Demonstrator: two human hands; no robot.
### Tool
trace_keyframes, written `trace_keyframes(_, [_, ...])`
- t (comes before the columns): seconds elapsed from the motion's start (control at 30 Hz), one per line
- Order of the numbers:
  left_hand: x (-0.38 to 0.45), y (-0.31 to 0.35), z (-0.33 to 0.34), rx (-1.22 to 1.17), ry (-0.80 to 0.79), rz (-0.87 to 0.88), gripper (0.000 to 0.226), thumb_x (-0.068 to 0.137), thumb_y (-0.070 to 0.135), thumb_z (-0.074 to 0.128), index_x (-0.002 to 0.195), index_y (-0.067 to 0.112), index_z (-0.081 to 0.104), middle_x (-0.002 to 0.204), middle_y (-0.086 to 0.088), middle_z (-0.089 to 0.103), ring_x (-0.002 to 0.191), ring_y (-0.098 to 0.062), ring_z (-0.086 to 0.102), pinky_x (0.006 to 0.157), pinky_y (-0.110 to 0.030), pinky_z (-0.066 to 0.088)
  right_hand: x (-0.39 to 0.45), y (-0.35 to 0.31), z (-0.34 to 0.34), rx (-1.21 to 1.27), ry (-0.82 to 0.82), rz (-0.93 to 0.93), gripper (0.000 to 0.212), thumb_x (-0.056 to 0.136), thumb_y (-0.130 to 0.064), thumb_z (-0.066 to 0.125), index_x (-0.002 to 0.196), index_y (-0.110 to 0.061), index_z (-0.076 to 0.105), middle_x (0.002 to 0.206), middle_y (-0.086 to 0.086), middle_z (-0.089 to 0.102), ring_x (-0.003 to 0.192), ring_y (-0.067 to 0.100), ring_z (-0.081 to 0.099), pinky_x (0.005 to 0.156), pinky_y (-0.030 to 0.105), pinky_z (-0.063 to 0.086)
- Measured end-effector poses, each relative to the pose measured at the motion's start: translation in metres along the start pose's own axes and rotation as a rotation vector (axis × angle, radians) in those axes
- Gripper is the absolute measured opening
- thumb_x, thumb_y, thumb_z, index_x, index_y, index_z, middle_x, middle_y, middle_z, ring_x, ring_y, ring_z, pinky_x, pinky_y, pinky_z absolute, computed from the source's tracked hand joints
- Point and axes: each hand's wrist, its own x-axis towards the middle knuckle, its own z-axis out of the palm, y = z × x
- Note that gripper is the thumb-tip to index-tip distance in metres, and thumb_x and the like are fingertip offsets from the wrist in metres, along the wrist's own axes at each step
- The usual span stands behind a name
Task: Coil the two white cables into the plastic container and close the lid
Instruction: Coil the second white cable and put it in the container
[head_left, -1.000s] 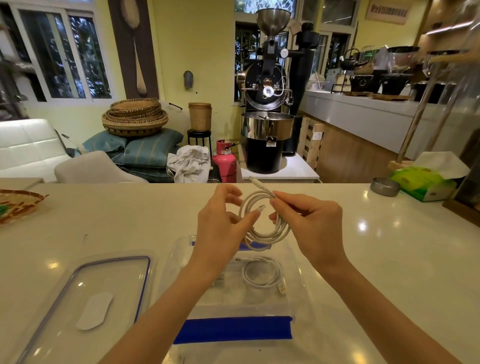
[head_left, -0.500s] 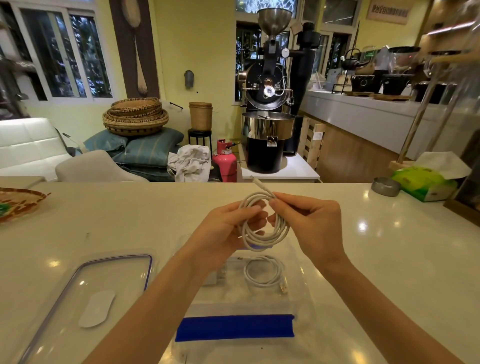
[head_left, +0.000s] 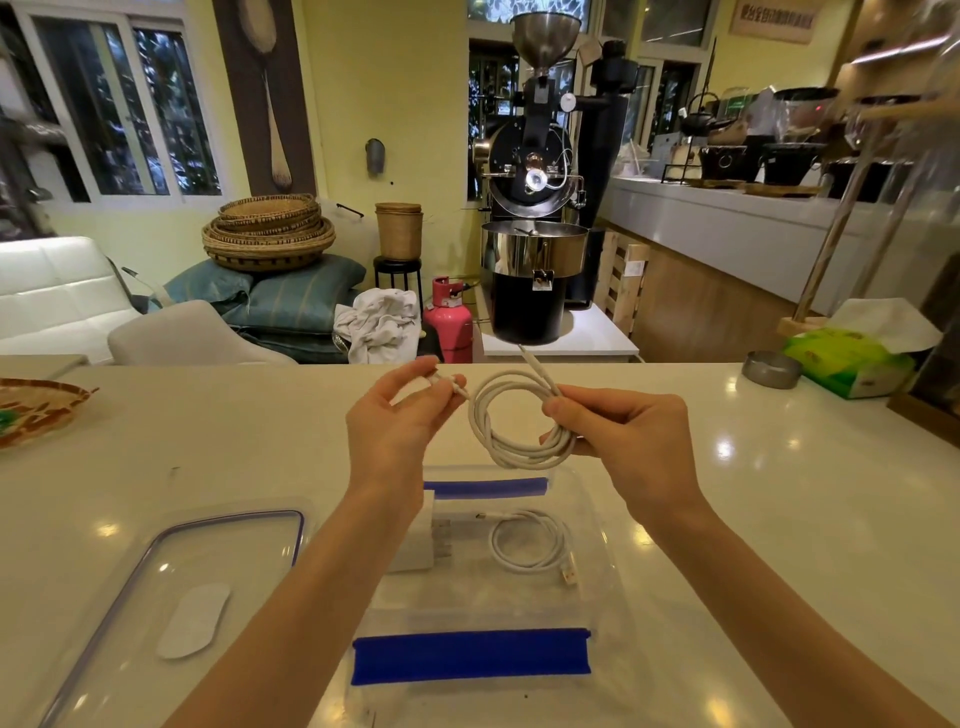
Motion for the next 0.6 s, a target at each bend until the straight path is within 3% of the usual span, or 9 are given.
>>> trace_keyframes(0.1, [-0.002,-0.005,0.004,-0.139,-0.013,-0.102,0.023,0.085,0.002,0.058,0.106,0.008,0.055,0.085,-0.010,0.070,0.074,-0.014,0.068,0.072,-0.022,0.056,0.001,0.004,0.002,-0.025,0.044,-0.010,0.019,0.075,-0.002,0.068,0.086,-0.017,0.072,0.058,-0.011,0.072,0.055,0.014,0.068,0.057,0.019,0.057])
trace_keyframes(0.23, [-0.002,-0.006,0.004,-0.357,-0.247,-0.516,0.014,0.078,0.014,0.061,0.089,0.006,0.065,0.077,-0.005,0.071,0.075,-0.013,0.065,0.076,-0.024,0.055,0.001,0.009,0.000,-0.083,0.091,-0.035,0.020,0.075,-0.005,0.070,0.088,-0.019,0.072,0.059,-0.012,0.072,0.056,0.016,0.069,0.060,0.021,0.058])
trace_keyframes(0.3, [-0.006,-0.004,0.006,-0.353,-0.361,-0.598,0.021,0.068,0.017,0.065,0.086,0.006,0.069,0.076,-0.005,0.070,0.077,-0.015,0.062,0.071,-0.024,0.055,0.002,0.010,0.000,-0.125,0.099,-0.053,0.022,0.075,-0.004,0.070,0.087,-0.023,0.071,0.058,-0.015,0.071,0.056,0.014,0.069,0.059,0.019,0.057])
trace_keyframes(0.4, [-0.012,-0.005,0.010,-0.203,-0.446,-0.536,0.019,0.074,0.019,0.062,0.086,0.007,0.070,0.079,-0.006,0.073,0.075,-0.016,0.067,0.070,-0.027,0.057,0.001,0.011,0.001,-0.185,0.104,-0.091,0.022,0.076,-0.004,0.069,0.096,-0.013,0.070,0.067,-0.017,0.069,0.061,0.005,0.068,0.060,0.013,0.055])
trace_keyframes(0.6, [-0.013,-0.008,0.010,0.000,-0.320,-0.307,0.012,0.085,0.011,0.056,0.089,0.005,0.066,0.070,-0.002,0.075,0.064,-0.013,0.072,0.058,-0.026,0.060,-0.003,0.013,0.005,-0.252,0.091,-0.132,0.023,0.078,-0.007,0.068,0.101,-0.006,0.069,0.076,-0.016,0.066,0.062,-0.001,0.067,0.062,0.009,0.053])
